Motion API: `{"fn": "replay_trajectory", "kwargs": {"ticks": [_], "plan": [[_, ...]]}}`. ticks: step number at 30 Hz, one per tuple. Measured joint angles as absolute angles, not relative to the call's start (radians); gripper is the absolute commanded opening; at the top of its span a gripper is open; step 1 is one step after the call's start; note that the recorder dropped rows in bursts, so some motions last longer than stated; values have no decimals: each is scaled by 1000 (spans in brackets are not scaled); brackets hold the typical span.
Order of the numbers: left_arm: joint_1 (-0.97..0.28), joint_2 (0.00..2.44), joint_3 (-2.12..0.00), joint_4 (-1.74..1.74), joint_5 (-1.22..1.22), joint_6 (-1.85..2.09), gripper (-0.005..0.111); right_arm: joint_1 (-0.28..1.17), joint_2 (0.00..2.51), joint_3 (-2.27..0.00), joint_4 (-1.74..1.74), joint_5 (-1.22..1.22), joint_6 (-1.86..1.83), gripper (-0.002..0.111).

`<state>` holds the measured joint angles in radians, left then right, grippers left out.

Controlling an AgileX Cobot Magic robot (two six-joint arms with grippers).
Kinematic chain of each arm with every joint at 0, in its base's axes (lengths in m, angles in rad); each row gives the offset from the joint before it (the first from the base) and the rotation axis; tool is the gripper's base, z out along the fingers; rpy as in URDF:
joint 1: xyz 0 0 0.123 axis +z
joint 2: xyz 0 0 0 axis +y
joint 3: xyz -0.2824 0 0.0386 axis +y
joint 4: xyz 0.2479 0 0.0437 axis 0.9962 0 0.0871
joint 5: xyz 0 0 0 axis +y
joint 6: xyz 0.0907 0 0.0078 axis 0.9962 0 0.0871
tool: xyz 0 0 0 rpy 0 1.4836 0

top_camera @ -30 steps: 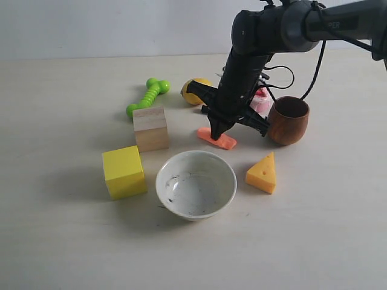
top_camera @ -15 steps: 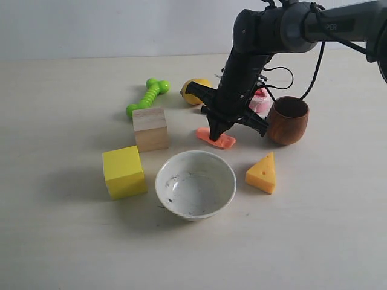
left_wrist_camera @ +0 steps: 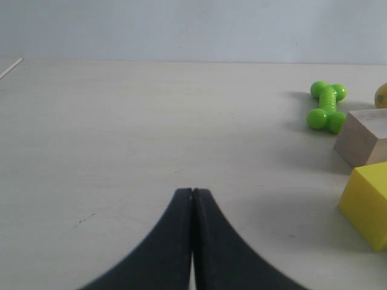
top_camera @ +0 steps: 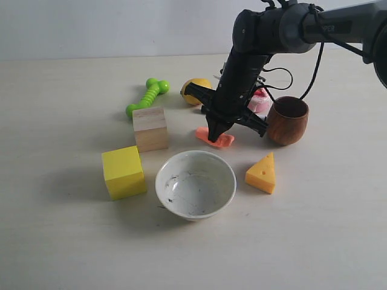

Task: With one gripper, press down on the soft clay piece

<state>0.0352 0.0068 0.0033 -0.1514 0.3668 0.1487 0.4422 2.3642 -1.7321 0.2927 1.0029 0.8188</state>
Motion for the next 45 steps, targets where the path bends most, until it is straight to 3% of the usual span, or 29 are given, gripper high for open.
{"fn": "replay_trajectory", "kwargs": {"ticks": [45], "plan": [[35,7,3,-151,367,149,0,442,2352,-1731,290,1001,806,0]]}}
